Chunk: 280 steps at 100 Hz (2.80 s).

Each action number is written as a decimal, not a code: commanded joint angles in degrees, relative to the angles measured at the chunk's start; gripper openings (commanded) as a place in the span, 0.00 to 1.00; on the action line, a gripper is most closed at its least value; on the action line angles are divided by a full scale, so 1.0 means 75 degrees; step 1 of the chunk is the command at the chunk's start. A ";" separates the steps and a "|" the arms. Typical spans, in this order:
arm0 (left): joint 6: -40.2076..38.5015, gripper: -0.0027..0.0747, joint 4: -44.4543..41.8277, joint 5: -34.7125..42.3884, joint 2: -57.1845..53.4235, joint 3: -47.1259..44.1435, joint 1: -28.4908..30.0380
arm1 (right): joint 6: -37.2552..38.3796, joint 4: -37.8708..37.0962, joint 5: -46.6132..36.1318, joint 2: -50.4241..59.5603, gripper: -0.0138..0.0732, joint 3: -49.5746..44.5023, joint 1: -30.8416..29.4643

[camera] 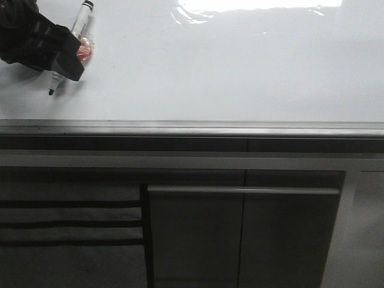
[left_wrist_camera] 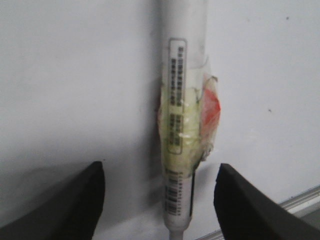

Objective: Write number 0 on whiteboard

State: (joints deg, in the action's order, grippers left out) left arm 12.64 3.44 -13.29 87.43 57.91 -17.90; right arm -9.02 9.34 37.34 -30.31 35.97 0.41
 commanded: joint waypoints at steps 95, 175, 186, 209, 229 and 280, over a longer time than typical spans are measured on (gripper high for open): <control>0.2618 0.01 -0.0181 -0.5307 -0.1314 0.0772 -0.2298 | -0.3765 0.2377 0.1818 -0.2790 0.44 0.1788 0.1582; 0.3214 0.01 -0.0181 -0.5162 -0.1314 0.1659 -0.4753 | -0.6289 0.2781 0.1693 -0.5196 0.44 0.3855 0.4530; 0.3214 0.01 -0.0181 -0.5092 -0.1314 0.1659 -0.4753 | -0.6355 0.2781 0.1732 -0.5194 0.44 0.3809 0.4530; 0.3214 0.01 -0.0181 -0.5076 -0.1314 0.1659 -0.4753 | -0.6511 0.2781 0.1826 -0.5405 0.44 0.3807 0.4530; 0.3214 0.01 -0.0181 -0.5076 -0.1314 0.1659 -0.4753 | -0.6511 0.2781 0.1830 -0.5488 0.41 0.3807 0.4530; 0.3214 0.06 -0.0209 -0.5058 -0.1314 0.1659 -0.4753 | -0.6518 0.2781 0.1890 -0.5488 0.14 0.3834 0.4530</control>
State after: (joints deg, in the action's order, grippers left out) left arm 37.91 0.79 -53.63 79.41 68.44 -53.10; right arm -57.75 28.76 53.68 -72.64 62.89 34.45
